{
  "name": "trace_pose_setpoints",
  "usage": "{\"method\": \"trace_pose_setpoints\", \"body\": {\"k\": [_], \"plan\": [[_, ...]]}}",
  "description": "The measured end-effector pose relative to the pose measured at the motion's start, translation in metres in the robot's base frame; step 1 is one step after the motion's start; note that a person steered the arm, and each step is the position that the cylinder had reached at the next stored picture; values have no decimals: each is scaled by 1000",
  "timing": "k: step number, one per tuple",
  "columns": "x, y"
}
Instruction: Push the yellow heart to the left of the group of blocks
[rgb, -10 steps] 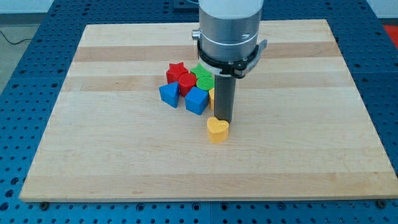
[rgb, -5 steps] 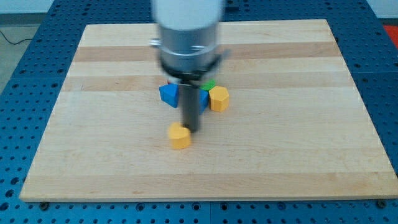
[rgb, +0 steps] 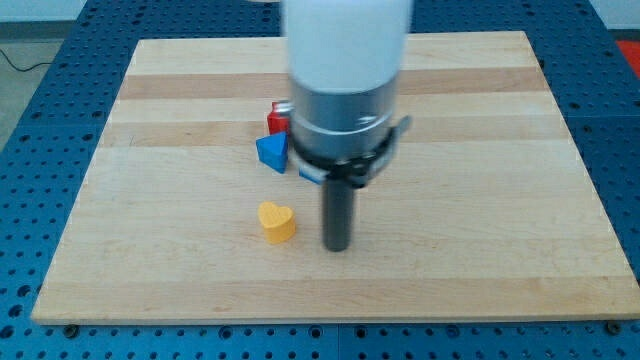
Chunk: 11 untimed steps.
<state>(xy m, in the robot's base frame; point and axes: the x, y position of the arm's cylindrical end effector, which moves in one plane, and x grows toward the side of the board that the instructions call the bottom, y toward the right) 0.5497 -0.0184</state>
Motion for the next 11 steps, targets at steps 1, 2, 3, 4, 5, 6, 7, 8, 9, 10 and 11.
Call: {"method": "trace_pose_setpoints", "body": {"k": [1,2,3,4,5,6,7,8,9,10,11], "plan": [[-27,-81],[-78,-148],[-69,-149],[-28,-124],[-14,-82],[-38,-85],[-72,-125],[-77,-134],[-61,-113],[-60,-85],[-96,-103]]}}
